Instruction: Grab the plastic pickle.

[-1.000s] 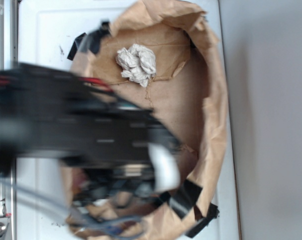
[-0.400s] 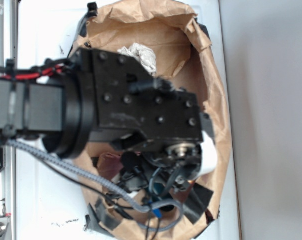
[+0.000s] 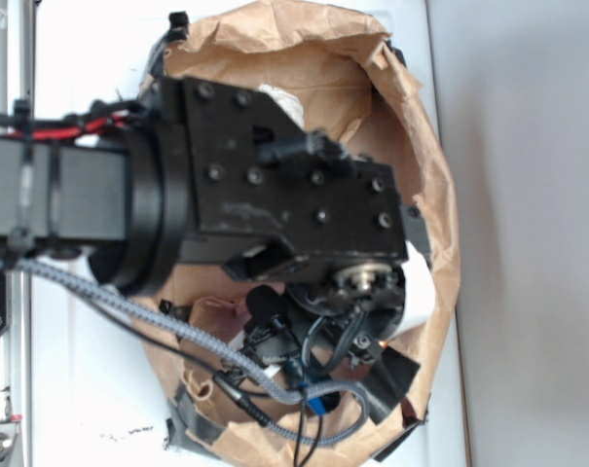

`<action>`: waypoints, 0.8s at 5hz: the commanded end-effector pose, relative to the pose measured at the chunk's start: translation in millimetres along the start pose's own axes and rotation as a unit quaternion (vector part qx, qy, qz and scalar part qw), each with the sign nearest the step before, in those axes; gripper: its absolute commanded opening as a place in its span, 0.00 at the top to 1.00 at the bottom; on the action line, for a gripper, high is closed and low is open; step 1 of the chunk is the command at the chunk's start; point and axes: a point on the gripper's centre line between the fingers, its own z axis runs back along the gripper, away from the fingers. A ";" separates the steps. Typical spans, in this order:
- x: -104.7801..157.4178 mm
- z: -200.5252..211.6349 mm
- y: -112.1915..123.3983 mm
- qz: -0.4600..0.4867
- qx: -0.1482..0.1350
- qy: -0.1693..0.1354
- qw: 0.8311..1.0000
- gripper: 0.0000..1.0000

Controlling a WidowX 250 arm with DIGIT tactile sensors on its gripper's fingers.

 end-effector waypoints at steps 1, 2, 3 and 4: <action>13.8 9.4 12.3 -0.011 0.021 -0.032 0.999 0.00; 18.4 -4.6 3.2 -0.021 0.029 -0.030 0.999 0.00; 24.7 -18.1 0.8 -0.020 0.030 -0.021 0.999 0.00; 28.3 -36.7 -6.9 -0.021 0.025 -0.006 0.999 0.00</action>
